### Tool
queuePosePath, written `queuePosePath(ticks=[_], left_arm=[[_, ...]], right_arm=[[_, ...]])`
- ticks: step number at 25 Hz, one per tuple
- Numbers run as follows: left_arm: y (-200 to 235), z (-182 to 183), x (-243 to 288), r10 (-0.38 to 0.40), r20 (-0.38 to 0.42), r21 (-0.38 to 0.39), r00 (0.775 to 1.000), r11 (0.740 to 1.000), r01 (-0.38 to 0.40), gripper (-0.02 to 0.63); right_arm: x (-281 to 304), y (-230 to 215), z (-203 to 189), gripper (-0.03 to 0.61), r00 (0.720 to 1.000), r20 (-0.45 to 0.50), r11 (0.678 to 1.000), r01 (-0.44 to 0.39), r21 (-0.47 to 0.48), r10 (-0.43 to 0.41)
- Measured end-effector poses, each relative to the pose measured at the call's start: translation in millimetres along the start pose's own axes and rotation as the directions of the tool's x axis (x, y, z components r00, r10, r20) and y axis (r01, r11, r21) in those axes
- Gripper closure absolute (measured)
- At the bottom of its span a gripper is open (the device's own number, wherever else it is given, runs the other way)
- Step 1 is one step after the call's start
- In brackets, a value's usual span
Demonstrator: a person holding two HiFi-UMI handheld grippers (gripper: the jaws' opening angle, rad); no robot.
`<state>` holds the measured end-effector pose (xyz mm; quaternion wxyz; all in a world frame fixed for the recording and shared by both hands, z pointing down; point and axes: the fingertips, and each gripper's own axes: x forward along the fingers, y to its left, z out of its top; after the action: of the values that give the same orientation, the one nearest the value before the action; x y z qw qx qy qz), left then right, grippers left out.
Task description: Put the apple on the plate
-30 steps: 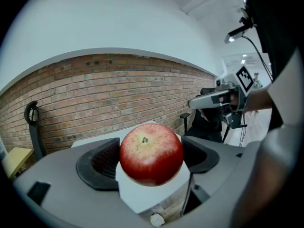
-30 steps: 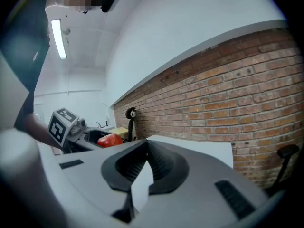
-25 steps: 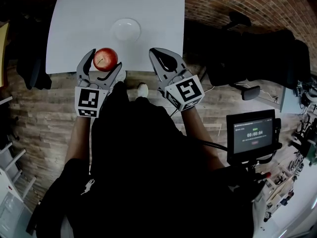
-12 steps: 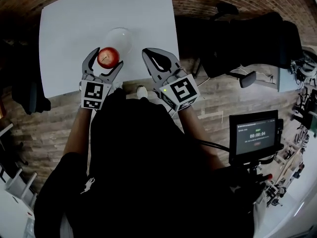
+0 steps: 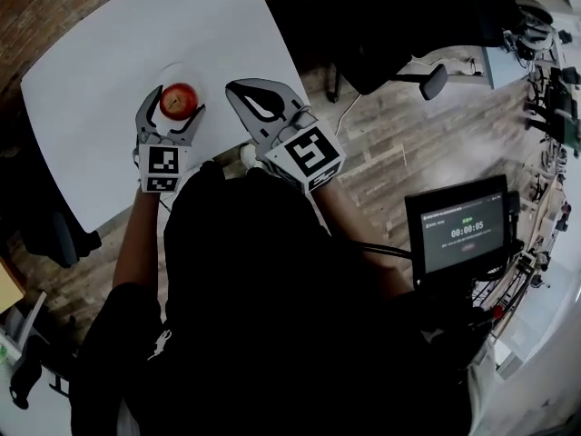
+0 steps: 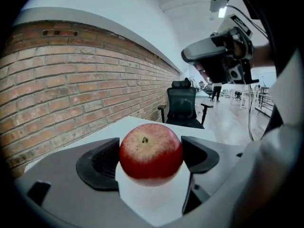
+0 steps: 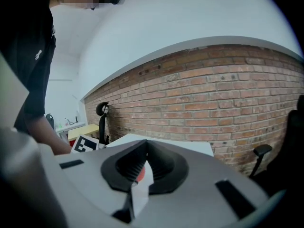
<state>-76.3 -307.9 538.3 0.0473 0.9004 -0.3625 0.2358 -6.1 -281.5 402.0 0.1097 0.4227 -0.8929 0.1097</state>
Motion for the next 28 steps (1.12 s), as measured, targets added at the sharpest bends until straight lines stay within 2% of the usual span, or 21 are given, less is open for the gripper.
queuePosePath(ticks=[2,13,19,28], left_arm=[[-1,-7,12,-0.014,-0.007,0.028,1.0,0.999,0.014,0.204],[7,-54,56,-0.029,-0.073,0.042,0.997,0.999,0.032,0.204],[14,-66,63,-0.005,-0.084,0.036,0.996,0.999,0.008,0.204],[13,-80,72,0.031,-0.101,0.075,0.994,0.997,-0.024,0.204]], right_arm=[[-2,-4,-1,0.575,1.0,-0.01,1.0,0.015,0.001,-0.015],[-18,-20,-16,0.575,0.991,-0.082,0.993,0.112,0.036,-0.109],[-22,-23,-20,0.575,0.987,-0.097,0.989,0.136,0.049,-0.131],[-28,-27,-26,0.575,0.984,-0.109,0.989,0.146,0.037,-0.141]])
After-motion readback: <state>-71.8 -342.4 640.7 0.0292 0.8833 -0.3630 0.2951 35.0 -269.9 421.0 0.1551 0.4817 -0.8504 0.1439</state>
